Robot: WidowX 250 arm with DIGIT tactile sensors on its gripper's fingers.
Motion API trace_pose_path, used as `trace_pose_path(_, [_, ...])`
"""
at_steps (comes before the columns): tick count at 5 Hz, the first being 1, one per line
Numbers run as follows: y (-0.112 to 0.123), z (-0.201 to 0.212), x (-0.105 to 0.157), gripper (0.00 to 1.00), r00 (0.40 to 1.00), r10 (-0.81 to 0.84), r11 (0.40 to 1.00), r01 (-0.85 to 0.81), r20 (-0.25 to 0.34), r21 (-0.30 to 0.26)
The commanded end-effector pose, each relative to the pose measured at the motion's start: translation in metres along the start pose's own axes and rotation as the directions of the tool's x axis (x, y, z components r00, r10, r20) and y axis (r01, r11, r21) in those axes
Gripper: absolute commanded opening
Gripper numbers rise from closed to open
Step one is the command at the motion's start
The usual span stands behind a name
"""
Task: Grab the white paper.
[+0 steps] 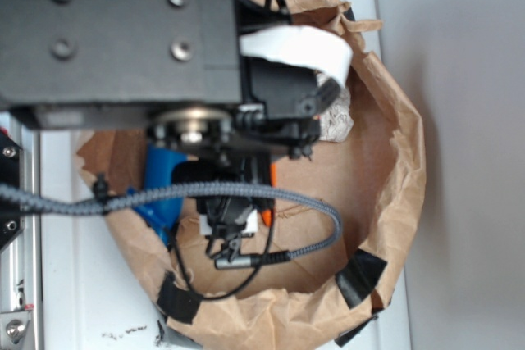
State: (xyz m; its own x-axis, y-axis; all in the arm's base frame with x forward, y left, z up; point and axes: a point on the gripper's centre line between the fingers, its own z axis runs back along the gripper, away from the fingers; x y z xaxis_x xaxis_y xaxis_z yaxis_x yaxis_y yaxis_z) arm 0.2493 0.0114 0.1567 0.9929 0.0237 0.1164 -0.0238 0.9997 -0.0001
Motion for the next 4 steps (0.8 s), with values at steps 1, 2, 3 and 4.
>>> trace_pose_path(1, [-0.001, 0.014, 0.008, 1.0, 0.999, -0.01, 1.0, 0.01, 0.053, 0.003])
trace_pose_path(2, [0.003, -0.015, -0.004, 1.0, 0.995, 0.02, 0.999, -0.023, 0.097, 0.028])
trace_pose_path(3, [0.001, -0.035, -0.003, 1.0, 0.988, 0.037, 0.996, -0.048, 0.153, 0.07])
trace_pose_path(4, [-0.001, -0.06, 0.01, 1.0, 0.985, 0.042, 0.992, -0.062, 0.17, 0.111])
